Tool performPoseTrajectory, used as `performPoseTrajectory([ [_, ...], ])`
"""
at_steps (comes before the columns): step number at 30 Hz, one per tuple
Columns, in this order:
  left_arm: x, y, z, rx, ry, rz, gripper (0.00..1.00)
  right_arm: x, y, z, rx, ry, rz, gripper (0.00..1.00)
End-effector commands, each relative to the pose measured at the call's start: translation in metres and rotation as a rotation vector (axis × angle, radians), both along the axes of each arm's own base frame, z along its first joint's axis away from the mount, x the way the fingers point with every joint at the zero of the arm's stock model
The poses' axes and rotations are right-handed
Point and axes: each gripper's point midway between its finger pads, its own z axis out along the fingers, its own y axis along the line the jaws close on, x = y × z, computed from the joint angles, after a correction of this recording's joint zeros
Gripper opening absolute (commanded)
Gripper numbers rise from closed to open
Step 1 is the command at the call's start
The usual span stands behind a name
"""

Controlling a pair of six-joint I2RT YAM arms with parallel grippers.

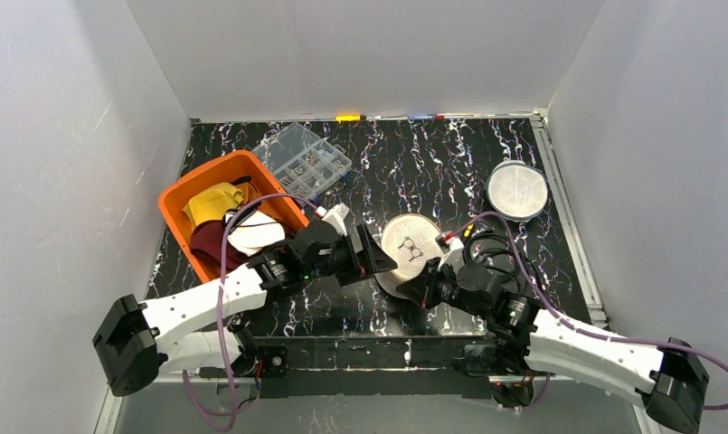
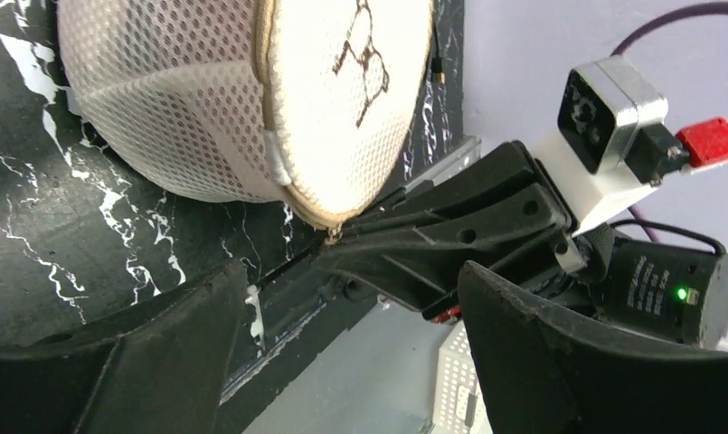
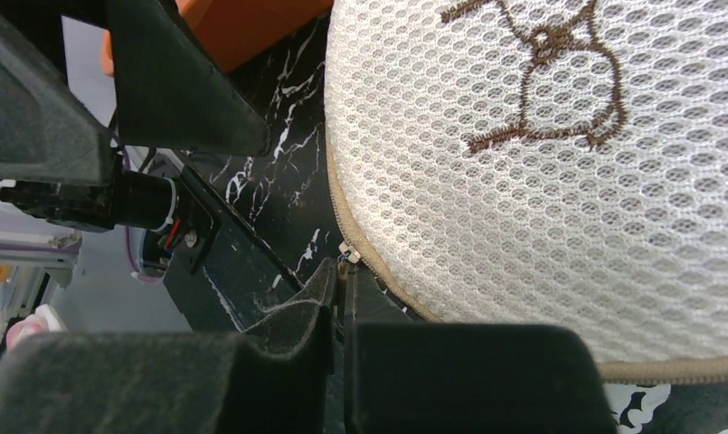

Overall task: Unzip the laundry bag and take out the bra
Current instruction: Unzip the laundry bag at the center of the board.

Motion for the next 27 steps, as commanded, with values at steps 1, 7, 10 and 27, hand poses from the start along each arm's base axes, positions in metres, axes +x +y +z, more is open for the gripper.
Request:
performPoseTrajectory([
  [1,0.017,0.003,-0.01,0.063,0.034,0.125,0.79,0.004,0.015,0.028,0.086,-0.042,0.019,0.01],
  [7,0.027,-0.003,-0.02,0.07,0.063,0.172,0.56,0.003,0.017,0.037,0.117,-0.051,0.021,0.01],
  [10,0.032,-0.003,-0.023,0.095,0.058,0.192,0.54,0.001,0.018,0.041,0.137,-0.055,0.033,0.01],
  [27,0.046,-0.009,-0.017,0.08,0.001,0.212,0.0,-0.009,0.014,0.051,0.165,-0.064,0.073,0.01],
])
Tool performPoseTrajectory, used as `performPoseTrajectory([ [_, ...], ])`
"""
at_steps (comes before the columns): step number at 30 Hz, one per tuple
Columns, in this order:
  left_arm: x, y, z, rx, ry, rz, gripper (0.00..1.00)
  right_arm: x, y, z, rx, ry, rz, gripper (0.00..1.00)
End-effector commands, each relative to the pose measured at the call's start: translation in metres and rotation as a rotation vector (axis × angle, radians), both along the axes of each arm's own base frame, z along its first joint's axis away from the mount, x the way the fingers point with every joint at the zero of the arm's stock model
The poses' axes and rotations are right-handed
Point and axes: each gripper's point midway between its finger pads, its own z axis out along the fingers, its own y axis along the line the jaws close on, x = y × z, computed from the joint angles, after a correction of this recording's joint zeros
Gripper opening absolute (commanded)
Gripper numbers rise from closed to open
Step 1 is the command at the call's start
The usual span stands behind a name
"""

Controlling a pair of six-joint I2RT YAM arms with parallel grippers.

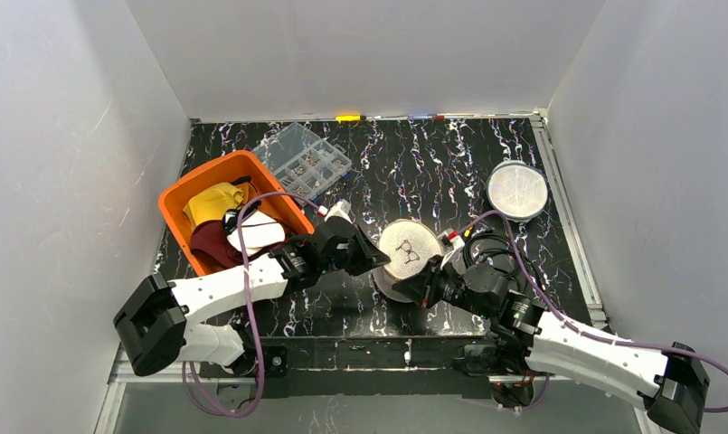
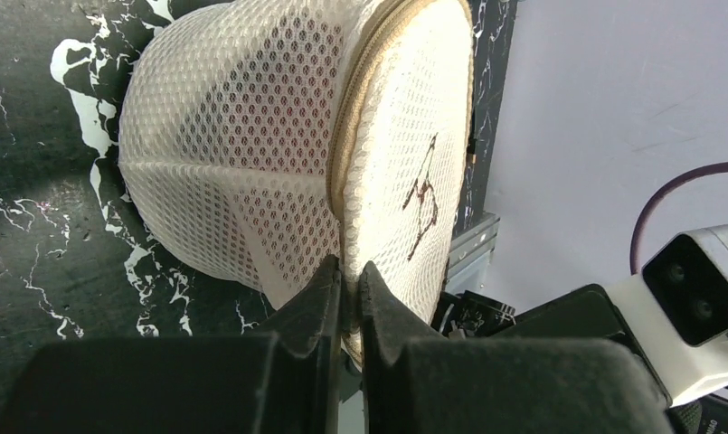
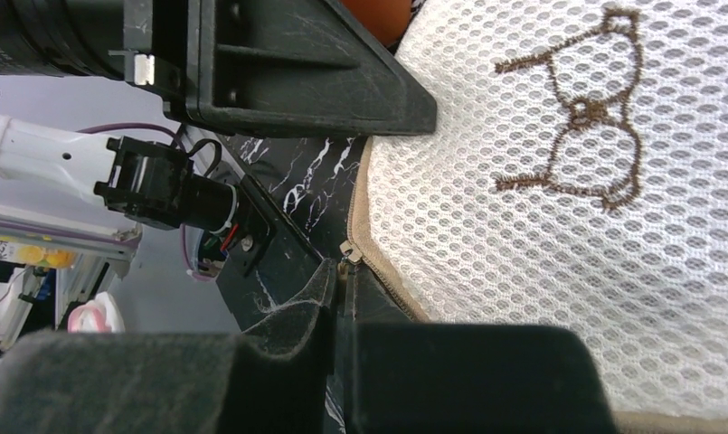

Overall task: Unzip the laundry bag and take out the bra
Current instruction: Unzip the laundry bag at the center of the board.

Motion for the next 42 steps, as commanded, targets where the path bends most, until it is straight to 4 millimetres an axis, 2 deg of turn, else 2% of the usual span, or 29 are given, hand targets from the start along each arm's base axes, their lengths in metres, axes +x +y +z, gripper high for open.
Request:
performPoseTrajectory([
  [1,0.009,0.006,0.014,0.017,-0.064,0.027,0.0,-0.001,-0.001,0.024,0.037,-0.042,0.002,0.01],
  [6,0.009,0.014,0.027,0.01,-0.109,0.014,0.0,0.006,-0.023,0.023,-0.072,-0.07,-0.065,0.01],
  [12,0.003,0.007,0.046,-0.055,-0.125,-0.087,0.0,0.011,-0.045,0.03,-0.126,-0.08,-0.138,0.01],
  [16,0.002,0.014,0.056,-0.094,-0.13,-0.179,0.0,0.007,-0.054,0.031,-0.137,-0.078,-0.145,0.01],
  [20,-0.005,0.025,0.059,-0.115,-0.133,-0.282,0.0,-0.005,-0.046,0.027,-0.108,-0.069,-0.067,0.01],
  [24,-0.01,0.023,0.066,-0.145,-0.165,-0.397,0.0,-0.011,-0.038,0.013,-0.095,-0.037,-0.027,0.01],
  [32,0.013,0.003,0.04,-0.105,-0.12,-0.418,0.01,-0.007,-0.027,-0.005,-0.037,0.008,-0.043,0.01],
  [36,0.024,-0.001,0.039,-0.09,-0.122,-0.399,0.03,-0.005,-0.026,-0.005,-0.028,0.007,-0.057,0.01],
  [38,0.025,-0.001,0.041,-0.088,-0.126,-0.393,0.1,-0.003,-0.027,-0.003,-0.025,0.003,-0.067,0.01],
  [39,0.025,0.001,0.044,-0.085,-0.131,-0.386,0.19,-0.002,-0.027,-0.001,-0.019,0.0,-0.072,0.01],
  [41,0.023,0.009,0.043,-0.06,-0.13,-0.359,0.46,-0.001,-0.027,0.003,-0.011,-0.002,-0.078,0.01],
  [42,0.021,0.016,0.04,-0.034,-0.115,-0.332,0.57,-0.001,-0.028,0.004,-0.008,-0.003,-0.081,0.01],
])
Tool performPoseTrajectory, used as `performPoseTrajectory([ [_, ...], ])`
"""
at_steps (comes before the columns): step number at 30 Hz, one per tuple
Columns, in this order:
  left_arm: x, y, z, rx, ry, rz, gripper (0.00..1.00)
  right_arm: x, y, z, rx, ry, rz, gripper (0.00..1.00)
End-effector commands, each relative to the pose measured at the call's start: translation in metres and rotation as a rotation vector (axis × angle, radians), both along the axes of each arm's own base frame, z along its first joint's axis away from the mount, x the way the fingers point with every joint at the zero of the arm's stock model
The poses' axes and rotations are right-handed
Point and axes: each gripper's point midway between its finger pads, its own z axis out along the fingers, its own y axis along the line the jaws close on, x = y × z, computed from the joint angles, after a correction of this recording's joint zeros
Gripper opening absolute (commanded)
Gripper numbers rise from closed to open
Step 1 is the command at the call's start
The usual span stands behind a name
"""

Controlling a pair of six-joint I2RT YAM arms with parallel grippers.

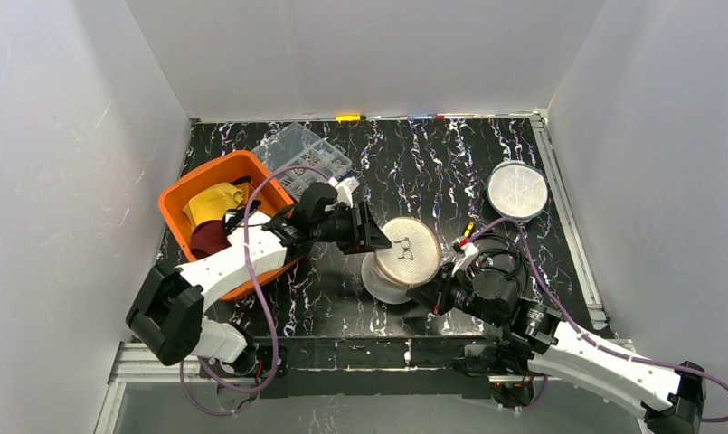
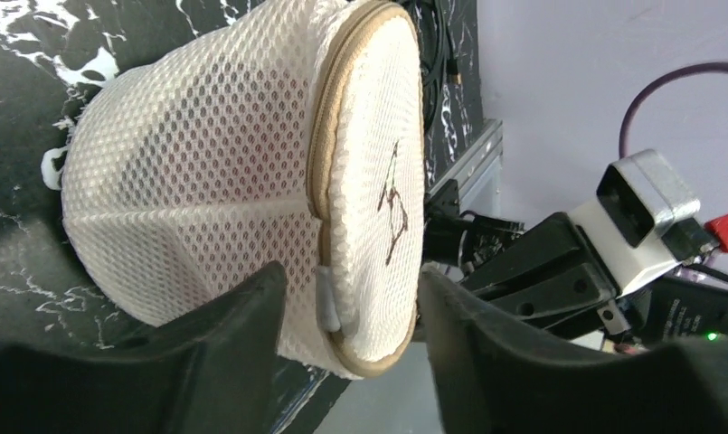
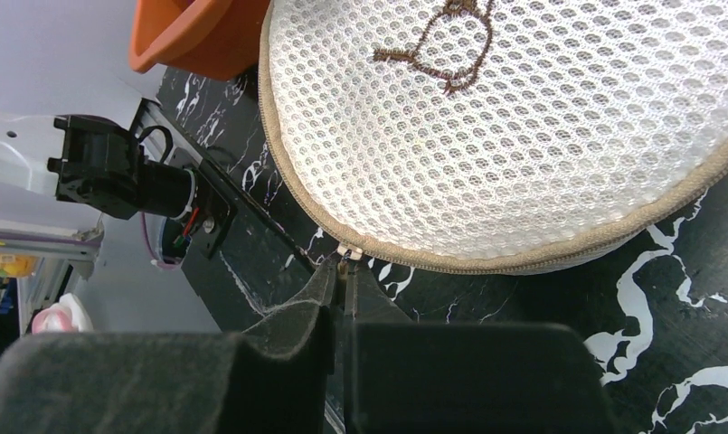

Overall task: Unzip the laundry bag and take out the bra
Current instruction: Unzip the laundry bag at the center of the board.

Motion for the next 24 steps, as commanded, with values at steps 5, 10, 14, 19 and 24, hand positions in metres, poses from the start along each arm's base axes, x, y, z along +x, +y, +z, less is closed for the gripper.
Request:
performPoseTrajectory([
  [5,-0.02,0.047,0.016,0.06,0.003,0.175,0.82,0.01,0.008,0.039,0.111,-0.048,-0.04,0.01],
  [10,-0.05,0.068,0.016,0.001,0.041,0.309,0.96,0.016,0.022,0.051,0.143,-0.063,-0.031,0.01],
  [14,-0.061,0.064,0.021,-0.029,0.042,0.351,0.98,0.023,0.037,0.053,0.127,-0.07,-0.016,0.01],
  [19,-0.059,0.042,0.021,0.018,0.052,0.319,0.95,0.029,0.054,0.053,0.124,-0.076,-0.005,0.01],
  [24,-0.047,0.029,0.014,0.025,0.073,0.349,0.85,0.026,0.067,0.059,0.147,-0.083,0.021,0.01],
])
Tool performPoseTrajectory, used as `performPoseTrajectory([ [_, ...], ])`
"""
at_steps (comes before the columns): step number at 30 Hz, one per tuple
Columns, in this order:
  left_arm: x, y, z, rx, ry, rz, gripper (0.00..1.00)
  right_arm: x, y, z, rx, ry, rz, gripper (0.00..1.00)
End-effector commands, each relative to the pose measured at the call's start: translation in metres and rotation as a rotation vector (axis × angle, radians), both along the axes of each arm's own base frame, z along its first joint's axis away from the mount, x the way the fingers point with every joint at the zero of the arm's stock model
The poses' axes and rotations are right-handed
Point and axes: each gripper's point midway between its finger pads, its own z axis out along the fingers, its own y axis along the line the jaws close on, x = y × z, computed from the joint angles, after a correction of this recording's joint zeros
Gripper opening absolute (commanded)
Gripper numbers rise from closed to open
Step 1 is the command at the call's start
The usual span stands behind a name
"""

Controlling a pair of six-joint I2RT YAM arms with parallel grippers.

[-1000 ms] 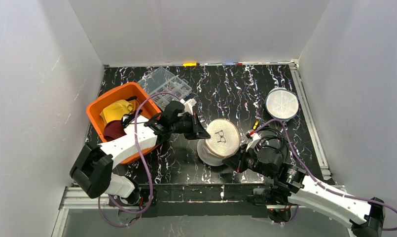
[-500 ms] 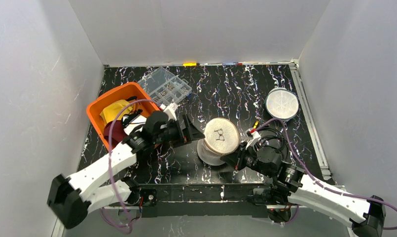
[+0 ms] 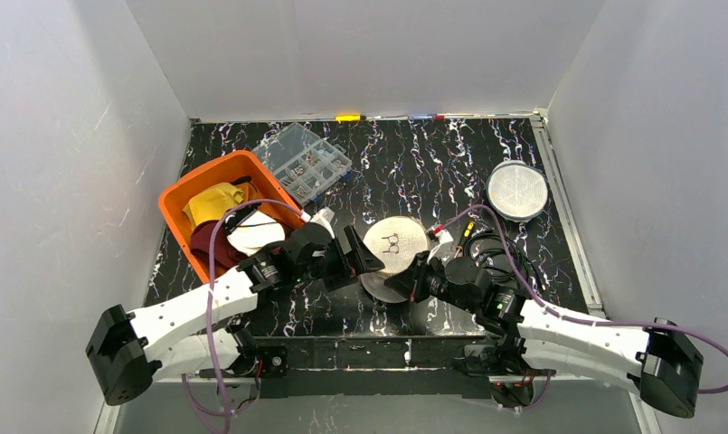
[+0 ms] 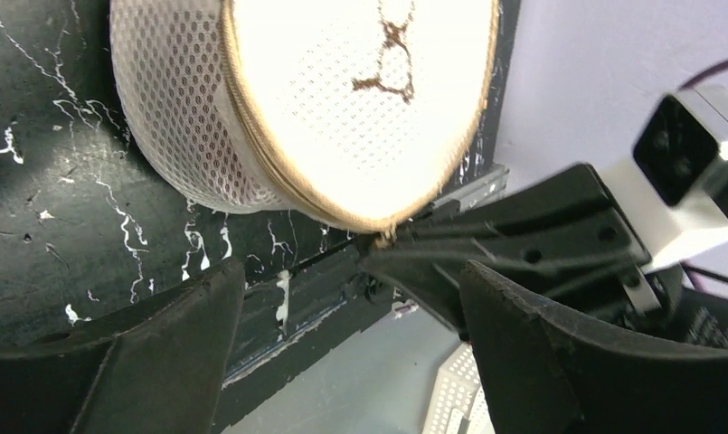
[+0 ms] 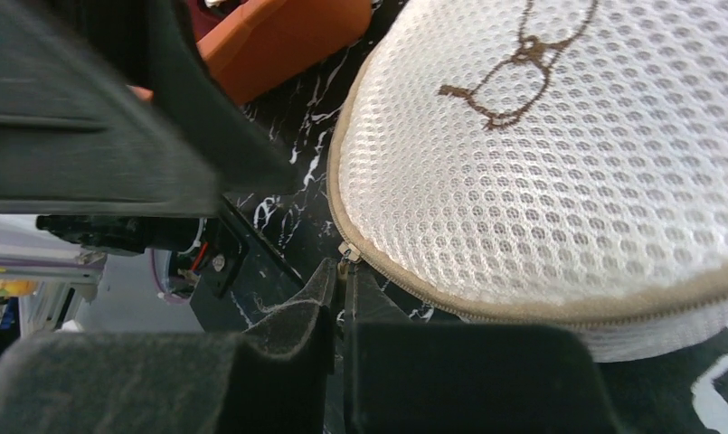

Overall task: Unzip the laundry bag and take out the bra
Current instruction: Unzip the laundry bag at the center of the board.

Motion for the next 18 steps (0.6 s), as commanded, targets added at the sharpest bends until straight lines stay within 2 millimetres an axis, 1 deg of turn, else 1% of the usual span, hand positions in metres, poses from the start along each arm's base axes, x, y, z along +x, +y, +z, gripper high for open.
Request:
performPoseTrajectory([
  [1,0.017,-0.008,0.009,-0.017,-0.018,0.074,0.84,0.002,0.025,0.053,0.144,-0.092,0.032,0.01],
  [5,0.023,-0.01,0.001,-0.007,-0.001,0.106,0.78,-0.006,0.031,0.057,0.156,-0.107,0.06,0.01],
  [9,0.028,-0.007,-0.006,0.014,0.007,0.139,0.71,-0.015,0.033,0.058,0.163,-0.116,0.091,0.01],
  [11,0.031,-0.007,-0.005,0.018,-0.003,0.15,0.65,-0.019,0.033,0.058,0.167,-0.121,0.103,0.01],
  [14,0.034,-0.008,-0.006,0.028,-0.007,0.157,0.48,-0.022,0.031,0.056,0.156,-0.121,0.106,0.01],
  [18,0.036,-0.009,-0.006,0.033,-0.015,0.158,0.35,-0.021,0.022,0.052,0.134,-0.123,0.083,0.01],
])
